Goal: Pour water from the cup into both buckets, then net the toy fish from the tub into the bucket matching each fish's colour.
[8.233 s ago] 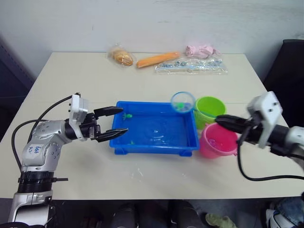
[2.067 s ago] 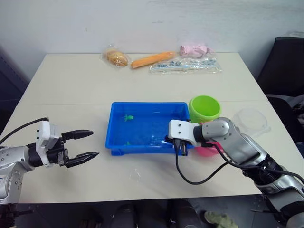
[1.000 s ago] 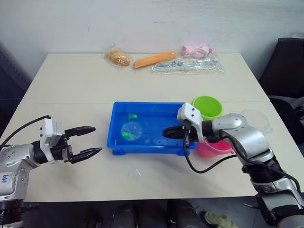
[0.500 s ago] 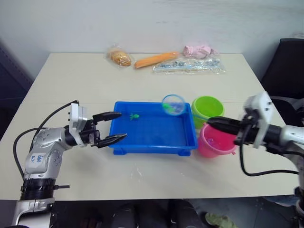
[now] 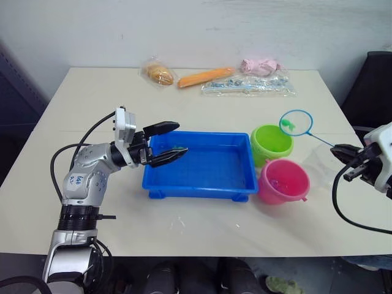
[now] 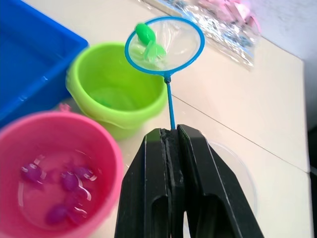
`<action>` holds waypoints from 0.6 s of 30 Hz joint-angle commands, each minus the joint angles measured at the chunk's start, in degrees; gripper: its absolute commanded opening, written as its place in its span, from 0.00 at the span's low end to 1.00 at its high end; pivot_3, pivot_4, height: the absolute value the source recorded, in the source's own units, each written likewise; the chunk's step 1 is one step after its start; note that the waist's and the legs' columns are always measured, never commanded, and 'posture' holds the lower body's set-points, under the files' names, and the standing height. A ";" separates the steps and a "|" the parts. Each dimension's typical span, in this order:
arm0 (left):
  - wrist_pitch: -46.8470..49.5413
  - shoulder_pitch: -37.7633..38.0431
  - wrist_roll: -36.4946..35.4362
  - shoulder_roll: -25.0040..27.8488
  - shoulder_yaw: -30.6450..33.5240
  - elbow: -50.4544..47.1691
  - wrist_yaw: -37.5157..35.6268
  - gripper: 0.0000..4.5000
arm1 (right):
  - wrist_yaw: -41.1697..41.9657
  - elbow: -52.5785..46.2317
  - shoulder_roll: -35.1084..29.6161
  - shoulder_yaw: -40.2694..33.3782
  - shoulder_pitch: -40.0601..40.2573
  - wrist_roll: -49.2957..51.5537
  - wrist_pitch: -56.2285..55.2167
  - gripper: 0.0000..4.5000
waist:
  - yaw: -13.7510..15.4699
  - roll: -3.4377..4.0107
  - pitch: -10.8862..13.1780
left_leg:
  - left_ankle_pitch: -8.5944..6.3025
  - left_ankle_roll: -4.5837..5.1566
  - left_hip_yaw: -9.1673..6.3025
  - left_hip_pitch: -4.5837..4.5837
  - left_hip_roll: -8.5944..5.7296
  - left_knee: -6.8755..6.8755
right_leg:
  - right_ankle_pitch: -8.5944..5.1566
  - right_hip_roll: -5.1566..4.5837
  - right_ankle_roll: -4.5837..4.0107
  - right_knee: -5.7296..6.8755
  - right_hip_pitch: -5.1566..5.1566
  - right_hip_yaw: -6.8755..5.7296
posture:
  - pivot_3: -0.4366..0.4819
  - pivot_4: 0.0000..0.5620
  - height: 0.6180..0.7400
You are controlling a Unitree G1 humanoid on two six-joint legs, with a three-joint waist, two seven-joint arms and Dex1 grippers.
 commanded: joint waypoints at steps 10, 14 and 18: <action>-1.70 -0.85 0.71 -0.35 0.76 -1.04 2.52 0.98 | -7.71 4.73 -2.64 7.12 8.69 -19.02 -27.38 0.00 | 0.17 0.00 0.00 | 0.05 -0.01 -0.02 0.00 -0.04 0.02 | 0.02 -0.02 0.04 -0.03 0.03 0.02 | 0.48 0.27 1.00; -1.33 -0.52 0.68 -0.28 0.51 -1.47 2.46 0.98 | -8.40 5.22 -2.31 8.33 8.83 -20.81 -32.01 0.00 | 0.23 0.00 0.00 | 0.06 -0.02 -0.02 -0.01 -0.03 0.02 | 0.02 -0.01 0.04 -0.03 0.03 0.00 | 0.48 0.27 1.00; -1.28 -0.61 0.81 -0.31 0.20 -1.51 2.41 0.98 | -10.90 7.13 -4.83 11.25 9.99 -27.86 -39.43 0.00 | 0.29 0.00 0.00 | 0.07 -0.01 -0.03 0.00 -0.04 0.02 | 0.02 -0.01 0.04 -0.03 0.05 0.01 | 0.48 0.27 1.00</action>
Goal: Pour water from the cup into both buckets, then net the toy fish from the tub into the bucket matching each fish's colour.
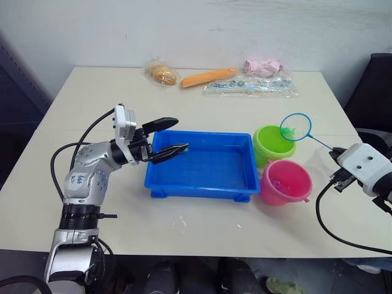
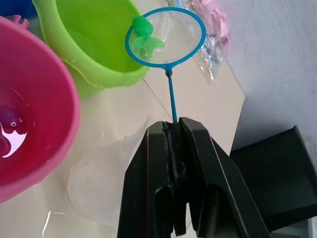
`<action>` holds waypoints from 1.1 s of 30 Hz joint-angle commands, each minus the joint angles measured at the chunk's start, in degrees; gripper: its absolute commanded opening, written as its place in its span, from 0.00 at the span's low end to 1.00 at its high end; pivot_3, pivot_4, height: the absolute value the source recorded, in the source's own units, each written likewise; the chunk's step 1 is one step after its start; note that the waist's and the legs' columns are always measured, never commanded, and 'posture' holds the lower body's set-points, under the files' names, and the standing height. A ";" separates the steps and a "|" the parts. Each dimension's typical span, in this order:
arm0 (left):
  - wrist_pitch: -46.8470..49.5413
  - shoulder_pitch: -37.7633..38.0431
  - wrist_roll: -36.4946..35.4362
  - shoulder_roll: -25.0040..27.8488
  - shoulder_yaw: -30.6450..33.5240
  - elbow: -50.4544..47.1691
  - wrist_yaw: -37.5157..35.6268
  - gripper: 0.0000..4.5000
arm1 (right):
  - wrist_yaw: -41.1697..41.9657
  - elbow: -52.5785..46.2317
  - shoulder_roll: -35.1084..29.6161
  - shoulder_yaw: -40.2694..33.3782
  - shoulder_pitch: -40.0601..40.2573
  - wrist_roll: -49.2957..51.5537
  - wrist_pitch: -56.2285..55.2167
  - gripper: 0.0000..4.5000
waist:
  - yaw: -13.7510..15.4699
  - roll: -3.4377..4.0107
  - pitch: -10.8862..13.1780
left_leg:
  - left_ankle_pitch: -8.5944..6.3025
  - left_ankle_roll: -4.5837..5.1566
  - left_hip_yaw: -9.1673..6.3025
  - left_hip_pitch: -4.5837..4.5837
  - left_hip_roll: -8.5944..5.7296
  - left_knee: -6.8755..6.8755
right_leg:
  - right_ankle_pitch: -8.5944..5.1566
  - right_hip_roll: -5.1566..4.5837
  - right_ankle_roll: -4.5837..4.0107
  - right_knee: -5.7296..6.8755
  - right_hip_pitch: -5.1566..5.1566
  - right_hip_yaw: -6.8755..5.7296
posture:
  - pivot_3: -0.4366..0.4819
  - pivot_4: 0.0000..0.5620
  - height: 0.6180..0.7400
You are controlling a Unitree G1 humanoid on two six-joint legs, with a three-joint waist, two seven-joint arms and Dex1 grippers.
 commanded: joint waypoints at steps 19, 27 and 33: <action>0.35 2.43 -0.10 2.34 1.19 -2.63 -0.83 0.98 | -8.71 -0.33 4.61 3.63 -1.90 -2.58 -18.94 0.00 | -0.07 0.00 0.00 | 0.04 -0.07 -0.01 0.01 0.04 0.00 | 0.00 0.04 0.00 0.00 0.02 -0.01 | 0.48 0.27 1.00; -2.41 10.04 0.34 7.09 6.28 -1.40 -1.98 0.98 | -0.12 -13.48 7.45 13.83 -10.85 26.30 11.01 0.00 | -1.20 0.01 0.00 | 0.06 -0.11 -0.09 0.08 0.22 -0.02 | -0.01 0.15 -0.03 0.02 0.04 -0.03 | 0.48 0.27 1.00; -5.18 18.05 0.56 9.82 12.31 -2.56 -0.75 0.98 | 1.21 -12.79 5.45 28.37 -23.20 27.86 31.93 0.00 | -0.93 0.01 0.00 | 0.01 -0.01 -0.12 0.07 0.43 0.00 | -0.02 0.02 -0.07 0.05 0.04 -0.03 | 0.48 0.27 1.00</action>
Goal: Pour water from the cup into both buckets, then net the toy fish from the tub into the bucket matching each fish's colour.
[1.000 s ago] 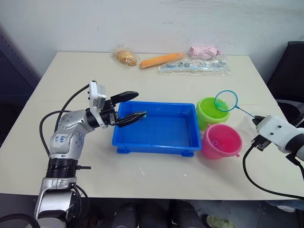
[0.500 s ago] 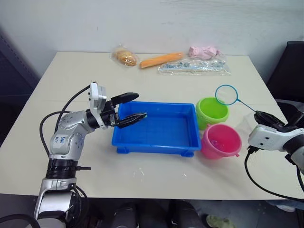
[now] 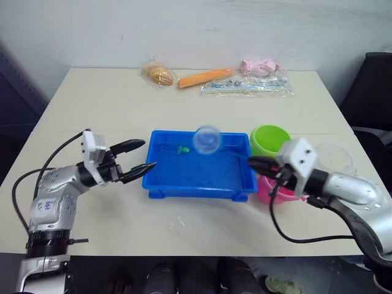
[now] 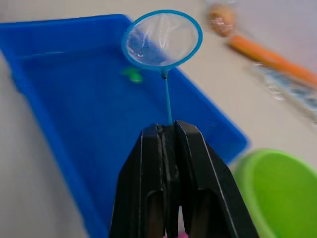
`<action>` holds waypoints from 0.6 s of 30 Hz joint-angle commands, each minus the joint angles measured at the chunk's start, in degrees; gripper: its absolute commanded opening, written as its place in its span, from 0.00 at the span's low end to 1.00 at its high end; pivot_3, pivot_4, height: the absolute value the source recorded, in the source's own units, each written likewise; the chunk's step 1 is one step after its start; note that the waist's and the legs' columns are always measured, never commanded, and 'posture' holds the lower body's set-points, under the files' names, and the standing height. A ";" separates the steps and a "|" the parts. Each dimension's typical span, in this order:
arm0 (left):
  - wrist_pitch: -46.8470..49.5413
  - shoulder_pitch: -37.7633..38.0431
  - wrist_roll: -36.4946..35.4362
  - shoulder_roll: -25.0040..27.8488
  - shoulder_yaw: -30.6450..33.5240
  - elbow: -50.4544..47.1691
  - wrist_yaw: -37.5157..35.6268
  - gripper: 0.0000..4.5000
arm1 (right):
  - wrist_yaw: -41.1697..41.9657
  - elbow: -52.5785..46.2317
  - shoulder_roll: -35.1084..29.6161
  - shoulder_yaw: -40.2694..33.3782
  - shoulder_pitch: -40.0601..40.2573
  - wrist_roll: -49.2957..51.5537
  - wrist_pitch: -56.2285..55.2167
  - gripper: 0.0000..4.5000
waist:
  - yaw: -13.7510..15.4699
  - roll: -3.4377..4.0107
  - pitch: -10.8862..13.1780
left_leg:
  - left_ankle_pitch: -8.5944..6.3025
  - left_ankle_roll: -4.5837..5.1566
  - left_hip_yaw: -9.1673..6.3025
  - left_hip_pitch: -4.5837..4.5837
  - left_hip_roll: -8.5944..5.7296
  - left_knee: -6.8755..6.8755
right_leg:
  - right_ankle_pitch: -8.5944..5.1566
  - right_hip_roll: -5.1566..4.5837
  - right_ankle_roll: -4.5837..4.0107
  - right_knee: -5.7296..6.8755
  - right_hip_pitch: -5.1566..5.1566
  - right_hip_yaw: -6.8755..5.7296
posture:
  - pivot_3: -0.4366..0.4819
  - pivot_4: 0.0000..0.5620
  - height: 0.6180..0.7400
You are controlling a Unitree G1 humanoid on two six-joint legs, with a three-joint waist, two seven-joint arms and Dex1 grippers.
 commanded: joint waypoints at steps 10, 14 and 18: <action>-0.30 12.68 -1.84 3.21 9.61 -9.01 4.07 0.98 | 0.22 12.07 1.83 24.66 -25.82 -2.36 31.21 0.00 | -0.06 0.00 0.00 | -0.06 0.07 0.00 -0.15 -0.03 0.01 | 0.01 -0.15 -0.06 -0.03 -0.13 -0.10 | 0.48 0.27 1.00; 0.39 13.83 -1.81 3.48 9.43 -11.07 4.79 0.98 | -0.31 16.46 5.98 25.60 -29.84 -2.83 32.03 0.00 | -0.30 0.00 0.00 | -0.07 0.06 0.06 -0.15 0.00 0.00 | 0.01 -0.13 -0.06 -0.02 -0.17 -0.10 | 0.48 0.27 1.00; 0.68 14.30 -1.83 3.42 9.39 -11.98 5.43 0.98 | -1.21 21.43 9.28 27.44 -32.94 -5.92 28.95 0.00 | -0.59 0.00 0.00 | -0.07 0.05 0.12 -0.17 0.00 -0.02 | 0.01 -0.12 -0.06 -0.01 -0.22 -0.08 | 0.48 0.27 1.00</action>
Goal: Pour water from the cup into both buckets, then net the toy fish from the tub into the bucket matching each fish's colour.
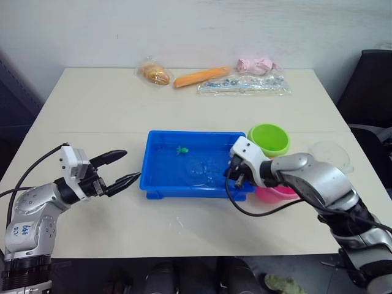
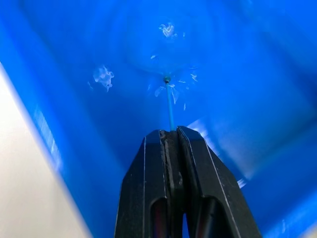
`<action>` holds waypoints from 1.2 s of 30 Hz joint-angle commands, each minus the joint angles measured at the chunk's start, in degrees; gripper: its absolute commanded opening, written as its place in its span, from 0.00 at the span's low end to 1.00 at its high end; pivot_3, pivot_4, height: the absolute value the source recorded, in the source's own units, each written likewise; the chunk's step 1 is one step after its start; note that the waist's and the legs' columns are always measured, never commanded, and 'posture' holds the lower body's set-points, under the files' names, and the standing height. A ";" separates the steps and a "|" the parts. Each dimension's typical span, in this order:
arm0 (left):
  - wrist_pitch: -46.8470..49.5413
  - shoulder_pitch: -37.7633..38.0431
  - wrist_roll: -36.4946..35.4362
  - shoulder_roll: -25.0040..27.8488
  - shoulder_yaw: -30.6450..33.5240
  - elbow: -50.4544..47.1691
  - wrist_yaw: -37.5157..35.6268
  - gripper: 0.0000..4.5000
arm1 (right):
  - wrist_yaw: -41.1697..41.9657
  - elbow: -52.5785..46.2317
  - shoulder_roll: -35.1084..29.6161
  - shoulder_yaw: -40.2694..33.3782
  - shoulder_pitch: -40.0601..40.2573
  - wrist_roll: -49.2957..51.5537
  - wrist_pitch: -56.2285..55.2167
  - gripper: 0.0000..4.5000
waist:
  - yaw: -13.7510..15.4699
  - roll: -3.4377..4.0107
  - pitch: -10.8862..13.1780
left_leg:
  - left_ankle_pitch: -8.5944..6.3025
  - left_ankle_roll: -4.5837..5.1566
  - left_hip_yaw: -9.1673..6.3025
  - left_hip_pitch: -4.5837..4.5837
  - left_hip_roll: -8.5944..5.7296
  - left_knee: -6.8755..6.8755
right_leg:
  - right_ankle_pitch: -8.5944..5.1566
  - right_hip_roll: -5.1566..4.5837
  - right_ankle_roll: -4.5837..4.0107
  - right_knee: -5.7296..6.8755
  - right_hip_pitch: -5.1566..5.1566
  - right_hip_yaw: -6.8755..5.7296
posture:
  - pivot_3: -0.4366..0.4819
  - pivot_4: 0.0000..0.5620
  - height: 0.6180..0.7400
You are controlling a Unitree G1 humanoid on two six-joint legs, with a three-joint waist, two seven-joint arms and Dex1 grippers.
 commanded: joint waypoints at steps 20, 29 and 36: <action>0.38 -2.90 -0.08 0.90 -2.30 0.31 -1.00 0.98 | 3.55 -6.27 2.57 -10.05 7.16 -0.33 -13.90 0.00 | -0.88 0.00 0.00 | -0.01 -0.02 -0.01 -0.04 -0.01 -0.02 | 0.00 0.02 0.00 -0.03 -0.01 -0.02 | 0.48 0.27 1.00; 0.62 -9.05 -0.40 -0.11 -5.96 2.49 -3.24 0.98 | 5.59 -18.90 -2.73 -25.80 19.85 5.99 -13.89 0.00 | -0.75 -0.01 0.00 | -0.03 -0.02 -0.01 -0.03 -0.01 -0.06 | 0.00 0.04 0.00 -0.08 0.00 -0.02 | 0.48 0.27 1.00; 0.84 -16.10 0.05 -2.12 -10.95 4.54 -5.74 0.98 | 7.17 -25.32 -4.56 -43.23 31.68 8.78 -15.54 0.00 | 0.11 -0.01 0.00 | -0.03 -0.03 -0.04 -0.03 -0.02 -0.06 | 0.00 0.10 0.00 -0.09 0.02 -0.03 | 0.48 0.27 1.00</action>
